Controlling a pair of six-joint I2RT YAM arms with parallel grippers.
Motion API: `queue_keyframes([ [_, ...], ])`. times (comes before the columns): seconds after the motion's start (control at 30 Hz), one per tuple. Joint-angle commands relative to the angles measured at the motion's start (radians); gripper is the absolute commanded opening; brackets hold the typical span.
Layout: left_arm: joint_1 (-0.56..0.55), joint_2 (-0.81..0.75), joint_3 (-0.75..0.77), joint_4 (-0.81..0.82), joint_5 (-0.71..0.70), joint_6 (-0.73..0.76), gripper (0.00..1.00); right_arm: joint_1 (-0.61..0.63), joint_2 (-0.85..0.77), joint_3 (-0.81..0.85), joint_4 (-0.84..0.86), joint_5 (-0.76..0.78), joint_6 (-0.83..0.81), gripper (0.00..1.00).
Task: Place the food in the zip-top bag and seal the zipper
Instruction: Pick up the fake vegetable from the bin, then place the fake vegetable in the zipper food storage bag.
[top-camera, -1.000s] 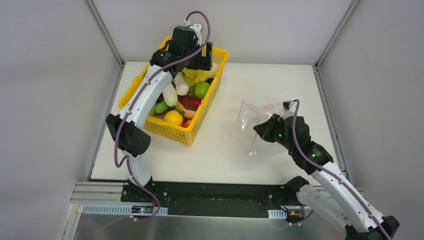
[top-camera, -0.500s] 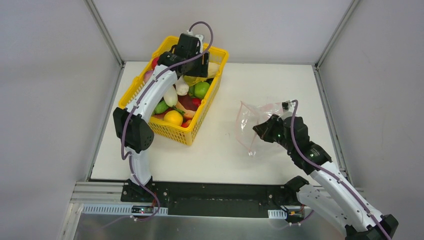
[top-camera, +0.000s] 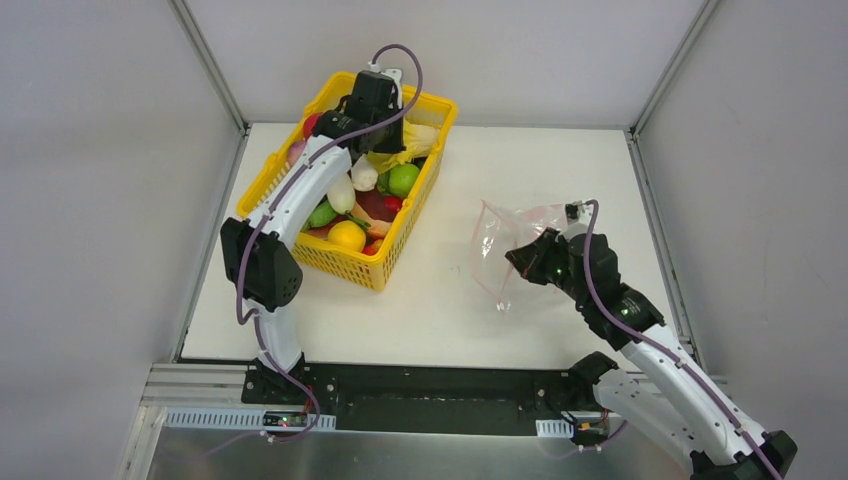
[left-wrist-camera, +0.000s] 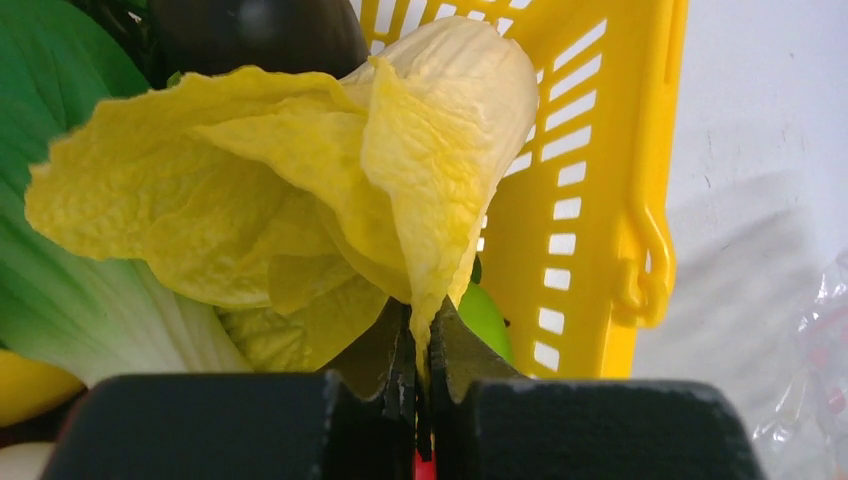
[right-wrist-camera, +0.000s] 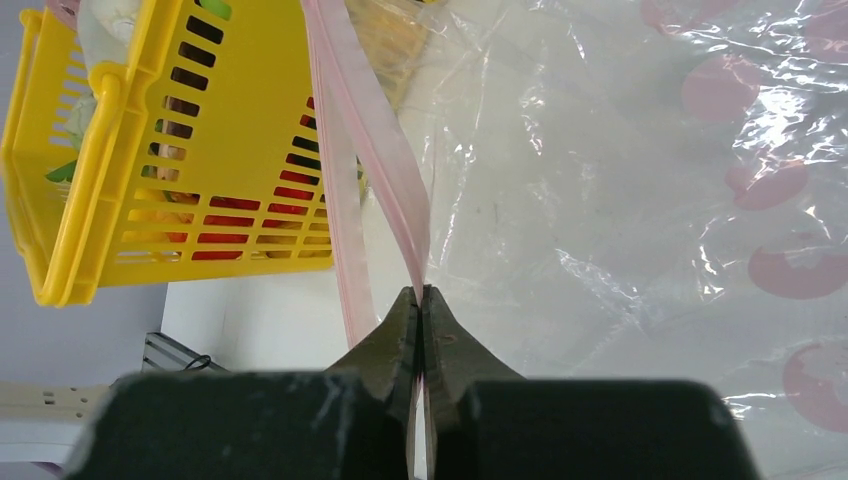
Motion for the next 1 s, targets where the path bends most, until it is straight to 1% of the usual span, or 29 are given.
queue_keyframes([
  [0.0,0.001,-0.160,-0.015,0.064,0.010,0.013,0.00,0.002,-0.022,-0.014,0.026,0.011,0.012,0.01],
  [0.23,0.001,-0.274,0.004,0.035,0.013,0.062,0.00,0.003,-0.033,-0.018,0.025,0.006,0.018,0.01],
  [0.37,0.001,-0.363,-0.017,0.024,0.020,0.075,0.00,0.003,-0.036,-0.020,0.024,0.012,0.022,0.01],
  [0.43,0.001,-0.408,-0.020,-0.013,0.025,0.074,0.00,0.003,-0.037,-0.020,0.029,0.012,0.025,0.01],
  [0.67,-0.023,-0.620,-0.143,-0.063,0.174,0.039,0.00,0.003,-0.038,-0.033,0.060,0.032,0.042,0.00],
  [0.77,-0.061,-0.722,-0.241,-0.021,0.255,0.009,0.00,0.002,-0.043,-0.040,0.081,0.046,0.047,0.00],
  [0.83,-0.107,-0.774,-0.289,-0.013,0.275,0.002,0.00,0.002,-0.046,-0.039,0.085,0.050,0.047,0.00],
  [0.97,-0.251,-0.821,-0.365,-0.017,0.273,-0.003,0.00,0.003,-0.064,-0.040,0.086,0.068,0.048,0.00],
])
